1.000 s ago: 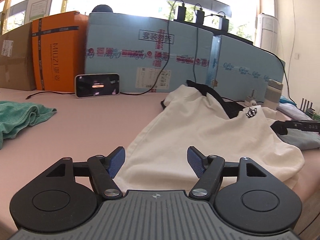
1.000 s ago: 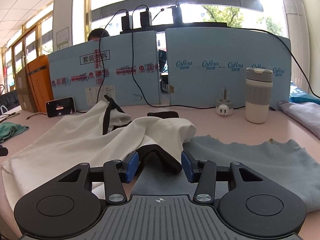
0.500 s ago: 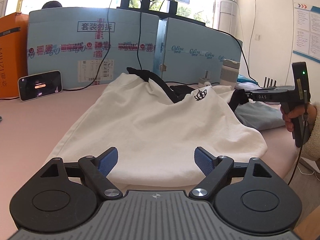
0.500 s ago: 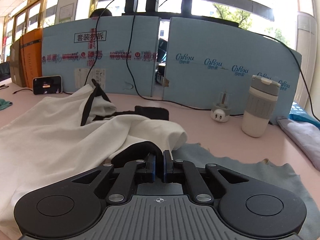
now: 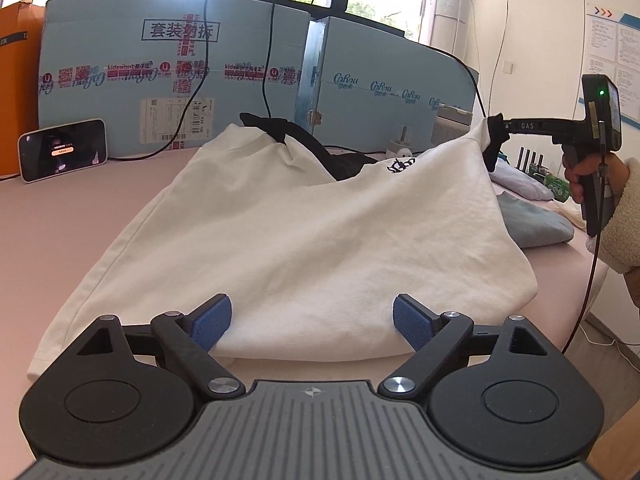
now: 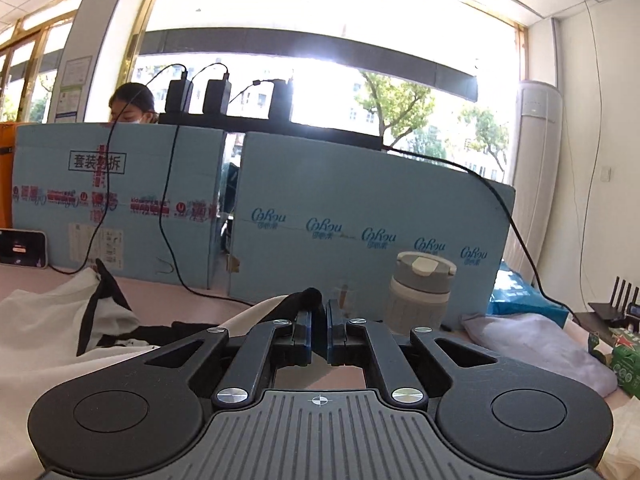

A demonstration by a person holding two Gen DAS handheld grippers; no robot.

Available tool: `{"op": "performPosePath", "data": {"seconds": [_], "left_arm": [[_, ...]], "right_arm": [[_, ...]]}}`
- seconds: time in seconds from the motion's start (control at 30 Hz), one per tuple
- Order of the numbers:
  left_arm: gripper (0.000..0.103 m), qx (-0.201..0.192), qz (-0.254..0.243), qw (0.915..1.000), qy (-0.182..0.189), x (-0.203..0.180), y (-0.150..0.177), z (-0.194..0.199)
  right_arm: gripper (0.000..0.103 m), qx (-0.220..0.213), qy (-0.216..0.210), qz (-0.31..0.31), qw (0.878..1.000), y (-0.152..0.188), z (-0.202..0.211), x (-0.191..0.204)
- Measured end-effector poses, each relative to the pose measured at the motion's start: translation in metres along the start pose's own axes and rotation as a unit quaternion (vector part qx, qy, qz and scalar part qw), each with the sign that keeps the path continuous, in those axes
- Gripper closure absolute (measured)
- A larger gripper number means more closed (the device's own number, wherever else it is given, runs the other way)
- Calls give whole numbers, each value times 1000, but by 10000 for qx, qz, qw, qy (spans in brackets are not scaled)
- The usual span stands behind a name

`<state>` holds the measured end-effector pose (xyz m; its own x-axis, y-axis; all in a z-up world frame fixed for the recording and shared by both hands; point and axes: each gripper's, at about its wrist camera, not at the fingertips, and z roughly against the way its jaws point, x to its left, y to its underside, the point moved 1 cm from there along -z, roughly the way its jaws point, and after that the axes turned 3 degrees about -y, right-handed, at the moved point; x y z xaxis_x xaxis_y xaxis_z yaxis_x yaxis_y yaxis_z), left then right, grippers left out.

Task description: Fold clothes

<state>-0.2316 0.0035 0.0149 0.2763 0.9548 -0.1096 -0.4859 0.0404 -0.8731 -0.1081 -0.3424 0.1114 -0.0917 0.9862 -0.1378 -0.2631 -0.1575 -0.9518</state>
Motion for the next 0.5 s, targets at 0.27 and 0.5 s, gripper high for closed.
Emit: {"op": "performPosePath", "data": {"seconds": [0.27,0.5], "left_arm": [[15,131,4,9999,-64,8,3,-3],[3,73,13,10000,-3,7,5,-7]], "right_arm": [[37,437,390,-313,9978,40,7,-13],[37,401,-170,-333,9985,50,52,-11]]}}
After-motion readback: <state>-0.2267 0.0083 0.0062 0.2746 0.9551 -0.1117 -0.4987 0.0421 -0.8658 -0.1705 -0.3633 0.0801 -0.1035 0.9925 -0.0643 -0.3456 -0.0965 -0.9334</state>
